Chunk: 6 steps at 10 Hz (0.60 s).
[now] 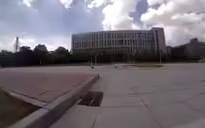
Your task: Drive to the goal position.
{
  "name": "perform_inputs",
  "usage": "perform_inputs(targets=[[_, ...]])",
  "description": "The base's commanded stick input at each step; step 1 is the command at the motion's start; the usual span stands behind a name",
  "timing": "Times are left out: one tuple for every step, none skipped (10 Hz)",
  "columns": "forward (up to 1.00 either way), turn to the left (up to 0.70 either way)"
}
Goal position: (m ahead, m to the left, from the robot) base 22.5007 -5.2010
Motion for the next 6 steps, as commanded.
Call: perform_inputs(targets=[[0.70,-0.31],[0.70,-0.31],[0.70,-0.33],[0.70,-0.34],[0.70,-0.34],[0.70,-0.34]])
